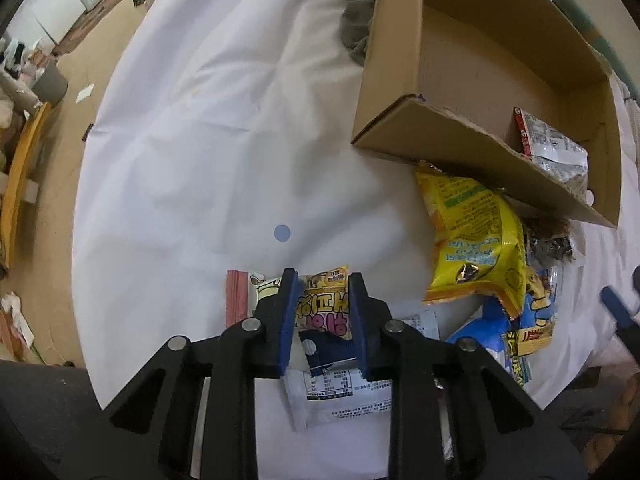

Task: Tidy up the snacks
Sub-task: 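Grasp the blue cartoon-bear bag with the right gripper while the left gripper regrasps the wafer bar, then lower the wafer bar and blue bear bag into the box and release both, then grasp a white snack bar from the pile with the left gripper, then carry the white bar into the box while the right gripper brings the cracker bag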

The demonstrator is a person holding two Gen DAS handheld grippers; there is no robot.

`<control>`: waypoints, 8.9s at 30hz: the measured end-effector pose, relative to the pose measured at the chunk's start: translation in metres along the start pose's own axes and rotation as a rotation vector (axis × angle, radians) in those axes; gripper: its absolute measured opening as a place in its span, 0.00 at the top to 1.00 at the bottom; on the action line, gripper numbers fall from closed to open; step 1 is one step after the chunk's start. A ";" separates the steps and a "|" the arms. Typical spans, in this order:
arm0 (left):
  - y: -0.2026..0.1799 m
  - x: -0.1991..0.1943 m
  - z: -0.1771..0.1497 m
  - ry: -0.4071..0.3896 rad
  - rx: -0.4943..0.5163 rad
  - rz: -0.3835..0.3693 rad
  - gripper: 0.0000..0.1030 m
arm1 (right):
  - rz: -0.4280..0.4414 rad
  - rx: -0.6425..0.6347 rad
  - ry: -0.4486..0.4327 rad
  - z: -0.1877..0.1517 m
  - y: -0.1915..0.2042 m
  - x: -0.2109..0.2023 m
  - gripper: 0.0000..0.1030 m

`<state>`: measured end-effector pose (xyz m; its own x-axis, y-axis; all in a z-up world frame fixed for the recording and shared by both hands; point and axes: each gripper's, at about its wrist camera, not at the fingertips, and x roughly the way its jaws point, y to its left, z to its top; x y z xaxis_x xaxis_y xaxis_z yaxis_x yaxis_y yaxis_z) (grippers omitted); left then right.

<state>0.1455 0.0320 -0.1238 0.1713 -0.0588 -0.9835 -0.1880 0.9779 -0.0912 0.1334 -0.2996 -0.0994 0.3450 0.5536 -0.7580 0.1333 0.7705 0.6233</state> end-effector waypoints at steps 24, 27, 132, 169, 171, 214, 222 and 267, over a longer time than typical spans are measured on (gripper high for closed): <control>0.015 0.015 -0.009 0.030 0.016 0.027 0.63 | -0.137 -0.205 0.291 -0.016 0.042 0.083 0.61; 0.032 0.009 0.000 0.040 -0.024 -0.024 0.68 | -0.070 -0.207 0.269 -0.020 0.039 0.066 0.62; -0.054 -0.083 0.091 -0.301 0.100 -0.236 0.22 | 0.118 -0.166 -0.125 0.077 0.059 0.021 0.26; -0.090 0.054 -0.007 0.287 0.764 0.033 0.56 | 0.131 -0.071 -0.097 0.005 0.018 -0.021 0.26; -0.091 0.055 -0.006 0.284 0.756 0.027 0.81 | 0.133 -0.076 -0.093 0.004 0.020 -0.020 0.26; -0.005 -0.049 -0.004 -0.005 0.213 -0.161 0.87 | -0.259 -0.572 0.318 -0.062 0.088 0.111 0.40; -0.005 -0.052 -0.005 -0.021 0.216 -0.163 0.87 | 0.005 -0.465 0.253 -0.049 0.084 0.064 0.50; -0.095 -0.053 0.107 -0.265 0.360 -0.089 0.87 | -0.092 -0.220 -0.261 0.106 0.047 0.014 0.54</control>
<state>0.2575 -0.0361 -0.0466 0.4221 -0.1377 -0.8960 0.1785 0.9817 -0.0668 0.2425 -0.2893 -0.0603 0.5708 0.4014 -0.7163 -0.0193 0.8787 0.4770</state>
